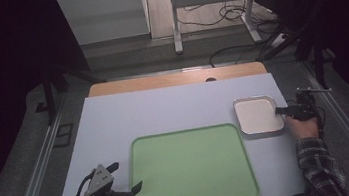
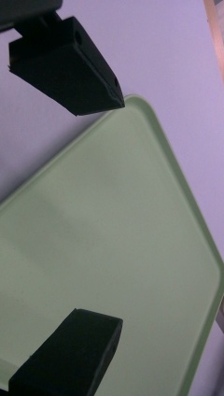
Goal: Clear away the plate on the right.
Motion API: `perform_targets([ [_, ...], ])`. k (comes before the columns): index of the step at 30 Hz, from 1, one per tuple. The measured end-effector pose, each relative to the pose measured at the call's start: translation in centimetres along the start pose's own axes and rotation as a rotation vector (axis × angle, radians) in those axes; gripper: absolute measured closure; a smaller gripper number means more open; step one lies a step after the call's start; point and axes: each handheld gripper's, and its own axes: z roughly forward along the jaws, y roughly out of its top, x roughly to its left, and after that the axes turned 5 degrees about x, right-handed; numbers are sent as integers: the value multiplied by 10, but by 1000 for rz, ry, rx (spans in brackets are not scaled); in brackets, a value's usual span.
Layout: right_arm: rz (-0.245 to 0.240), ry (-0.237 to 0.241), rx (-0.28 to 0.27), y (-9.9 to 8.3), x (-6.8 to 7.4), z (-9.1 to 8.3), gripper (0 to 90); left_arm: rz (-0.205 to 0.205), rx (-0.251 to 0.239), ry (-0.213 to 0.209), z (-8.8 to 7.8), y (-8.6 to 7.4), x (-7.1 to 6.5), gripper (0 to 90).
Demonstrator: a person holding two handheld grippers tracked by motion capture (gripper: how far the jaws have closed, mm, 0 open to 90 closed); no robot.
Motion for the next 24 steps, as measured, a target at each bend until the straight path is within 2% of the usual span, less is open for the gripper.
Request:
perform_targets([
  [9,-40,20,-8,-1,9,-4,889,2,-1,1,0,0,0,4],
  [24,-115,70,27,-10,39,-3,888,2,-5,3,-1,0,0,5],
])
